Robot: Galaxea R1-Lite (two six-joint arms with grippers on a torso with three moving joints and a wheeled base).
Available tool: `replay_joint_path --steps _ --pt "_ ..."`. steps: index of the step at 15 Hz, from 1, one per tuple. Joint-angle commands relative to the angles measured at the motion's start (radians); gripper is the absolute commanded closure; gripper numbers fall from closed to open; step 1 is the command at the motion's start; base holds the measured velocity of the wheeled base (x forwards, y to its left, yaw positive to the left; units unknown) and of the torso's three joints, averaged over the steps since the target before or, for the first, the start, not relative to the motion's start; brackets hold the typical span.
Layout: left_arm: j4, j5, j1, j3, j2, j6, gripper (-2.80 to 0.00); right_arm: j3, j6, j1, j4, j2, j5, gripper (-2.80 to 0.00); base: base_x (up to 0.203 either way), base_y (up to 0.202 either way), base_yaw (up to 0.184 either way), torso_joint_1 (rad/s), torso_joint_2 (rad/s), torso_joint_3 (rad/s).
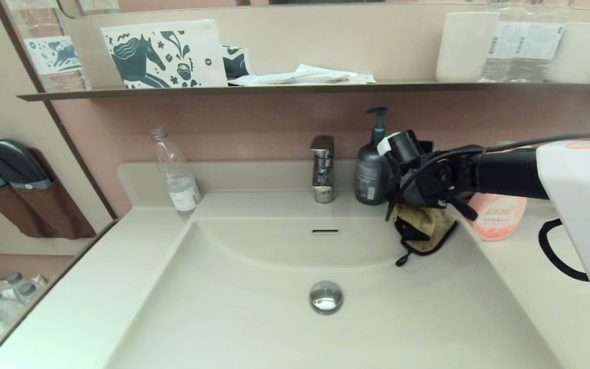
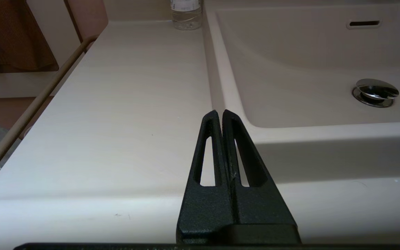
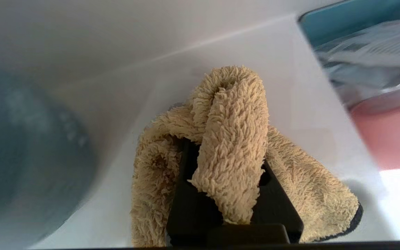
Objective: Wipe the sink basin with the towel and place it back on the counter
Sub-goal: Wipe the sink
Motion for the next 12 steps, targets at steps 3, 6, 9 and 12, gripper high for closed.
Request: replay_joint_path --steps 3,6,9,12 --pt "0.000 0.000 0.000 0.000 0.000 0.000 0.00 0.006 0.000 -0.034 0.017 -0.009 0.000 0.00 0.000 0.000 0.000 0.000 0.00 0.000" --pt "0.000 0.000 0.000 0.000 0.000 0.000 0.00 0.006 0.011 0.005 0.082 -0.042 0.007 0.00 0.000 0.000 0.000 0.000 0.00 0.000" --pt "0.000 0.000 0.000 0.000 0.000 0.000 0.00 0.006 0.075 0.065 0.164 -0.056 0.009 0.00 0.000 0.000 0.000 0.000 0.00 0.000" --pt "0.000 0.000 0.000 0.000 0.000 0.000 0.00 0.006 0.110 0.134 0.174 -0.057 0.031 0.00 0.000 0.000 0.000 0.000 0.00 0.000"
